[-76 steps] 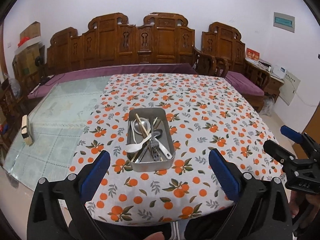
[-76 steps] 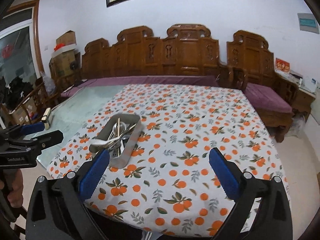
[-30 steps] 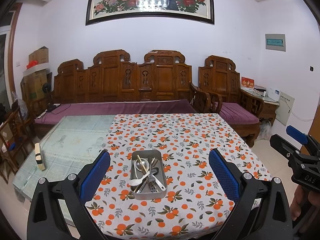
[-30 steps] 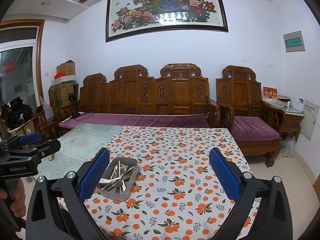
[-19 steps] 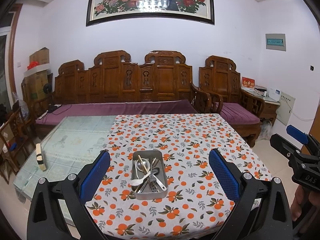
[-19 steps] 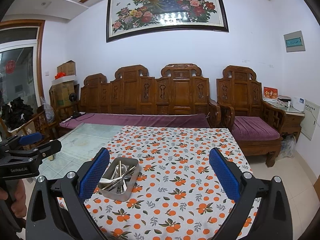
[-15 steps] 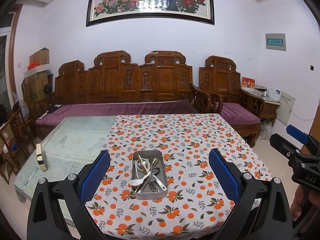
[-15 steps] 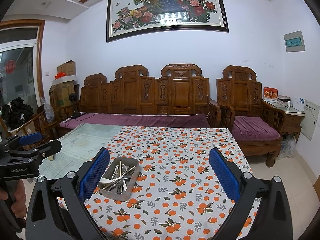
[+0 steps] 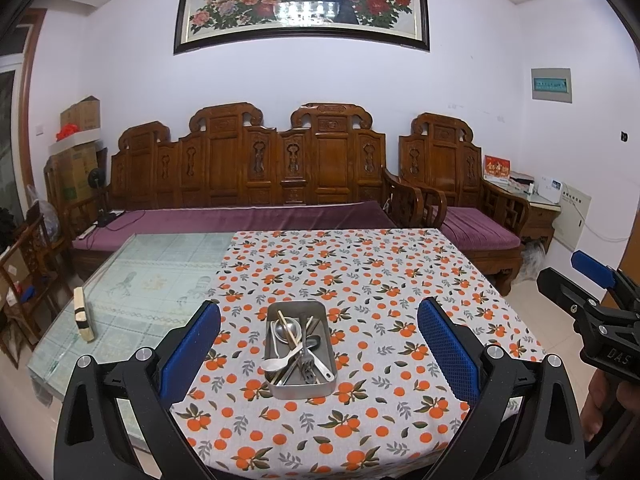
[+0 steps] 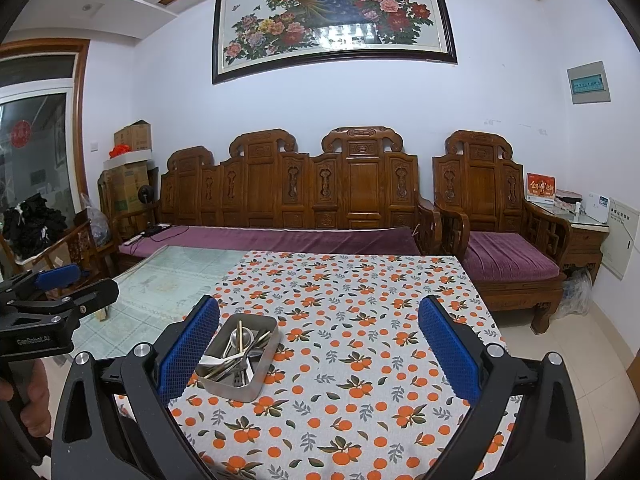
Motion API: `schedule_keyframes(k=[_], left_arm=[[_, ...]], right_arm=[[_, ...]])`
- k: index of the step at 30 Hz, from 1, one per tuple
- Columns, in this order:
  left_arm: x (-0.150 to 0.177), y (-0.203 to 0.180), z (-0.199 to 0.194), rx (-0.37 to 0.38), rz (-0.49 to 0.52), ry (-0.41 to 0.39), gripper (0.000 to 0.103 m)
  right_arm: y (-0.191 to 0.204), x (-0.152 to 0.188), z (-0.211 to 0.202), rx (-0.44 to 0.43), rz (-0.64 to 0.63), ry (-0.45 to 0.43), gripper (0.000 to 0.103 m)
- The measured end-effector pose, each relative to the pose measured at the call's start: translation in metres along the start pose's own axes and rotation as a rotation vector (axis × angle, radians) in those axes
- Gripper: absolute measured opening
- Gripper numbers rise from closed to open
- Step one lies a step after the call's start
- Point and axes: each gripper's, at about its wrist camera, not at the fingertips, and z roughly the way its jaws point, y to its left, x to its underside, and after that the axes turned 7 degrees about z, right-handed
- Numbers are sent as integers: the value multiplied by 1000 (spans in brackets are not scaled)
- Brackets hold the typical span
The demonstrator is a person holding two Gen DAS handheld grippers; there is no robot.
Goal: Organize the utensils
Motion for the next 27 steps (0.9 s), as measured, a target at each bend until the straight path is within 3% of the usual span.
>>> schedule_keyframes(k=[27], left_arm=[[-1,1,-4,0,-5,-8,95]], right_arm=[[4,3,-1,-3,1,0,100]])
